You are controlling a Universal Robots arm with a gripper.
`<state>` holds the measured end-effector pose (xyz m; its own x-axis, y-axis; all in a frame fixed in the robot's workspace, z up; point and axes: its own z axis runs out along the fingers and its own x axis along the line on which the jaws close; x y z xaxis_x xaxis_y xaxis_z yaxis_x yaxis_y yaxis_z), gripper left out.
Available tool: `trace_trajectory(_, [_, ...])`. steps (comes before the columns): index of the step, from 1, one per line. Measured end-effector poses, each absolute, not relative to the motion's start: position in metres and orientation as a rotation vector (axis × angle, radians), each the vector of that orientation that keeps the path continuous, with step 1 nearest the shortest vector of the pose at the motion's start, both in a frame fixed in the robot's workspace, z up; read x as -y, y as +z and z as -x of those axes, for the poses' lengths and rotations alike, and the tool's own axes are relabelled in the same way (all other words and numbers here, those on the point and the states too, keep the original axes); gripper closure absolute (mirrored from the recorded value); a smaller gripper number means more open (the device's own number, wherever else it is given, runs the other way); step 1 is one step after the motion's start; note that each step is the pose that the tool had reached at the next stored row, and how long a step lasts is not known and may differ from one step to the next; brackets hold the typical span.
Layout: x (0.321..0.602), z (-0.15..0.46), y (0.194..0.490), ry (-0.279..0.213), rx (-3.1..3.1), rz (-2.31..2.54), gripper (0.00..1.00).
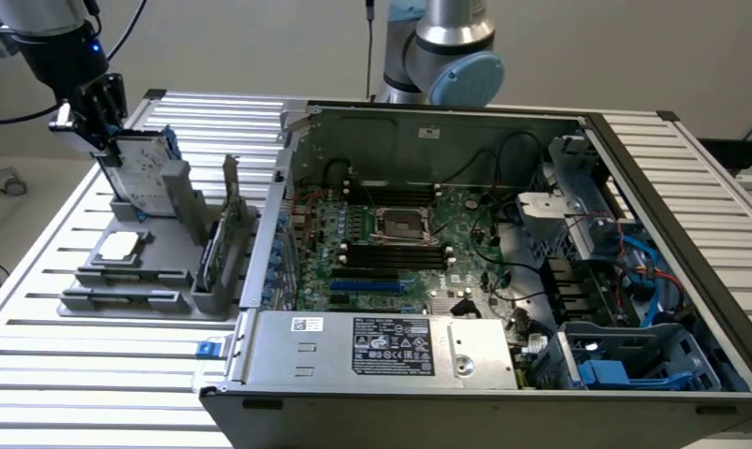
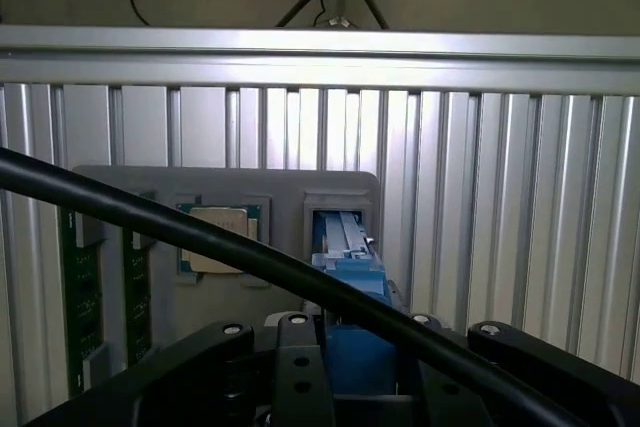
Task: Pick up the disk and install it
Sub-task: 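Pick up the disk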
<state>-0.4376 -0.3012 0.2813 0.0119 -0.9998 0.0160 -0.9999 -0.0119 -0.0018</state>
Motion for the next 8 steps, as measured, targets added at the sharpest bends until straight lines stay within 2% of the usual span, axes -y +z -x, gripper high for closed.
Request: trace_trajectory(8, [0.3026,0.4375,0.2811,0.02,2.201,-2.227,0.67])
